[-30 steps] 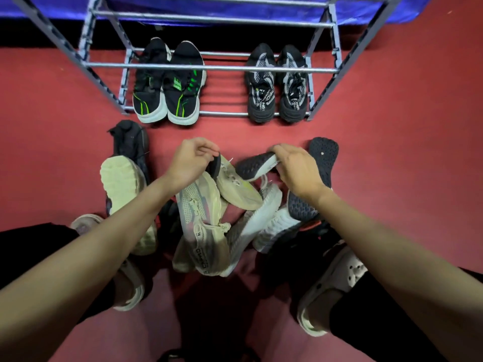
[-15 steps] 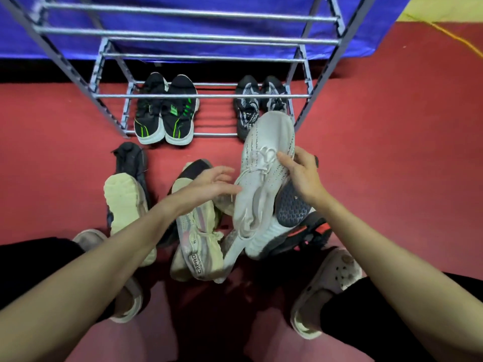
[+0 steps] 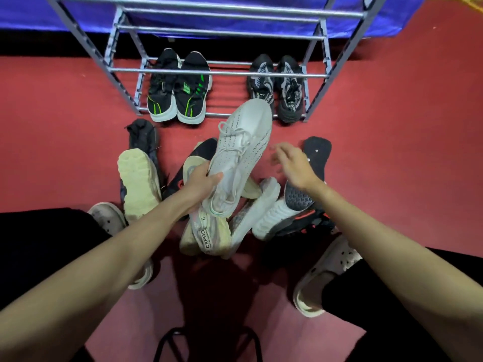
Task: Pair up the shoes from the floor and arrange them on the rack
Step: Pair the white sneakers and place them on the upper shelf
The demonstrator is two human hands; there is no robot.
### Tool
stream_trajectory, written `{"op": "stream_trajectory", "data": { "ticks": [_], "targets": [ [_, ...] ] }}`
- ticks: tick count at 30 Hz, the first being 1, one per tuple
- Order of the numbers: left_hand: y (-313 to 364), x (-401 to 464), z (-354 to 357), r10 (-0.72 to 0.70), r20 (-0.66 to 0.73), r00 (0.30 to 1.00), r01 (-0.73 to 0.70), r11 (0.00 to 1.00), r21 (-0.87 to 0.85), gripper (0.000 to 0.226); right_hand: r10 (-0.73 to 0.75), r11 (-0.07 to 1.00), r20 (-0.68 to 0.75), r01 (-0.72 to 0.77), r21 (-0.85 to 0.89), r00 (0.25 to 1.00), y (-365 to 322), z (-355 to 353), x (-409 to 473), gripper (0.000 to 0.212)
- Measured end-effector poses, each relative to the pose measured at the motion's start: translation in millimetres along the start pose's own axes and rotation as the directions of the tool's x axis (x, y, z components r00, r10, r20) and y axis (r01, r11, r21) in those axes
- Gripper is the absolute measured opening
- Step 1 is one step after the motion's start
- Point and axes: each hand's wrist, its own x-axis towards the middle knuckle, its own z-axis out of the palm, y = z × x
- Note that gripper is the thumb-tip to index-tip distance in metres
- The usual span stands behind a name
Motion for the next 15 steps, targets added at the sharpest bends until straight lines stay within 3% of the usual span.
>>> {"op": "stream_trajectory", "data": {
  "ticks": [2, 4, 8, 12, 15],
  "targets": [
    [-10.4, -3.8, -8.1, -0.031, -0.021, 0.999, 0.031, 1.0, 0.005, 0.035, -0.063, 0.92, 0.161, 0.12, -0.374, 0.985, 28.1, 7.8, -8.1, 0.028],
    [-19.6, -6.4, -15.8, -0.034, -0.029, 0.999, 0.034, 0.999, 0.019, 0.04, -0.017, 0.8, 0.287, 0.186, -0.571, 0.958, 52.4, 18.8, -18.0, 0.043],
    [-28.8, -8.7, -24.5, -0.049, -0.026, 0.998, 0.049, 0.998, -0.03, 0.044, 0.056, 0.729, 0.327, 0.185, -0.658, 0.943, 75.5, 37.1, -27.3, 0.08],
    [-32.9, -7.6, -24.6, -0.068, -0.02, 0.997, 0.067, 0.996, -0.059, 0.045, 0.057, 0.626, 0.372, 0.257, -0.736, 0.927, 79.6, 45.3, -15.1, 0.081],
    [-34.3, -6.7, -20.8, -0.082, -0.024, 0.996, 0.08, 0.994, -0.069, 0.039, 0.048, 0.451, 0.441, 0.375, -0.81, 0.896, 79.8, 50.5, -0.5, 0.072]
  ]
}}
